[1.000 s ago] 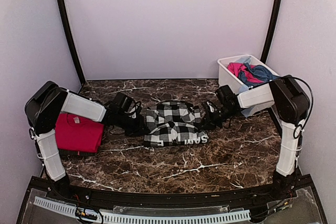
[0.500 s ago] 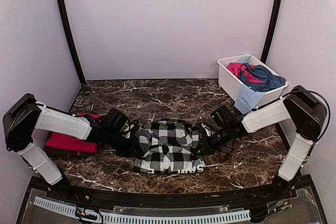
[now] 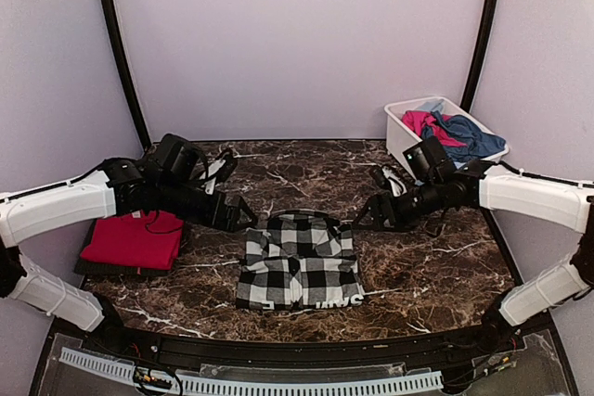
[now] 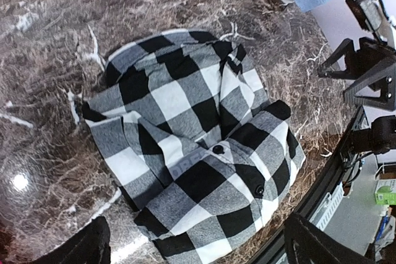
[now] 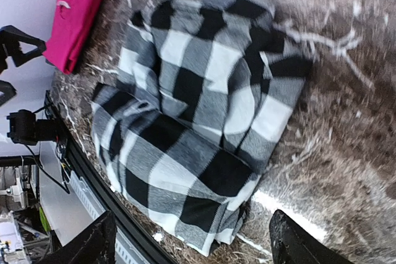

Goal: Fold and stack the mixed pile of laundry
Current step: Move the 2/3-rectangle-folded shirt to the corner of the board, then pick up the 2/3-rectangle-folded shirt from the corner of the board.

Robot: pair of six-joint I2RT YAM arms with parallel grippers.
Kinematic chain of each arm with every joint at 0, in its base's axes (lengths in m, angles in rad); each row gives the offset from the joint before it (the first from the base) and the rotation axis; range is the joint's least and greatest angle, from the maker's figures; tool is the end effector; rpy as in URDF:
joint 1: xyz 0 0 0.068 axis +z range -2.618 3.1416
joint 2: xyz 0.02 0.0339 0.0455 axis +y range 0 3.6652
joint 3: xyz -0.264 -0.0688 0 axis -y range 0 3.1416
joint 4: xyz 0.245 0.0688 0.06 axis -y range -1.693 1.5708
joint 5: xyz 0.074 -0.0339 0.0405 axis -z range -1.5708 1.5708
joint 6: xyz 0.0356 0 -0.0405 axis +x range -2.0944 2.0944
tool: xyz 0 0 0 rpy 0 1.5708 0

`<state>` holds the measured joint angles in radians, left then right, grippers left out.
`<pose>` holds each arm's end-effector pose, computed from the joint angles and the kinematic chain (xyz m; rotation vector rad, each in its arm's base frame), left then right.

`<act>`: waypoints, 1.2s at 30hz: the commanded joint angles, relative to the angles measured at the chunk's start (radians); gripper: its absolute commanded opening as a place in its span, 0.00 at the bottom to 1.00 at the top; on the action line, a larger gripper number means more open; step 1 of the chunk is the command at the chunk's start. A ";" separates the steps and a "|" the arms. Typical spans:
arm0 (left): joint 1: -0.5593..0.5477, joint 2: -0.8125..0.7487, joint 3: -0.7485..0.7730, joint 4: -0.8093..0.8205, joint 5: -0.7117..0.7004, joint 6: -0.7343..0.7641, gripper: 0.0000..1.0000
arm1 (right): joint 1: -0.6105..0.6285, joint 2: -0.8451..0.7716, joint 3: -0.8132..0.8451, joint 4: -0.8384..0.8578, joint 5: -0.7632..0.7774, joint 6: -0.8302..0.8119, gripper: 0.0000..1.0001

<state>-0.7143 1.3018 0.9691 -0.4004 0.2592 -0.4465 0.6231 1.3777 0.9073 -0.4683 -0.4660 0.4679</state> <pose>0.2068 -0.1913 0.2722 0.4657 2.3975 -0.8610 0.2160 0.1749 0.2297 -0.4128 2.6408 0.9927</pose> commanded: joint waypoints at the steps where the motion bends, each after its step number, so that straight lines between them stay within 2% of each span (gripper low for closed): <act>1: -0.012 -0.013 0.052 -0.043 0.018 0.277 0.97 | -0.044 0.022 0.117 -0.017 -0.004 -0.100 0.78; 5: -0.077 0.063 0.110 -0.013 0.086 0.576 0.83 | -0.045 0.210 0.269 0.057 -0.133 -0.148 0.67; 8: -0.081 0.141 0.152 -0.011 0.213 0.695 0.73 | -0.044 0.344 0.415 0.070 -0.191 -0.174 0.61; 13: -0.094 0.287 0.234 -0.083 0.291 0.843 0.63 | -0.040 0.536 0.653 0.028 -0.232 -0.235 0.52; 17: -0.105 0.404 0.280 -0.117 0.318 0.877 0.59 | -0.030 0.678 0.782 0.011 -0.262 -0.245 0.42; 23: -0.112 0.490 0.308 -0.069 0.281 0.881 0.59 | 0.002 0.871 0.904 -0.012 -0.275 -0.247 0.36; 33: -0.119 0.568 0.332 -0.112 0.318 0.925 0.54 | 0.039 1.013 0.922 -0.021 -0.272 -0.251 0.29; 36: -0.121 0.571 0.328 -0.113 0.319 0.933 0.45 | 0.041 1.020 0.904 -0.016 -0.275 -0.257 0.27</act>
<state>-0.8253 1.8759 1.2804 -0.4740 0.5484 0.4492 0.6579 2.3810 1.8118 -0.4866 -0.7368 0.2321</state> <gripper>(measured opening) 0.505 0.283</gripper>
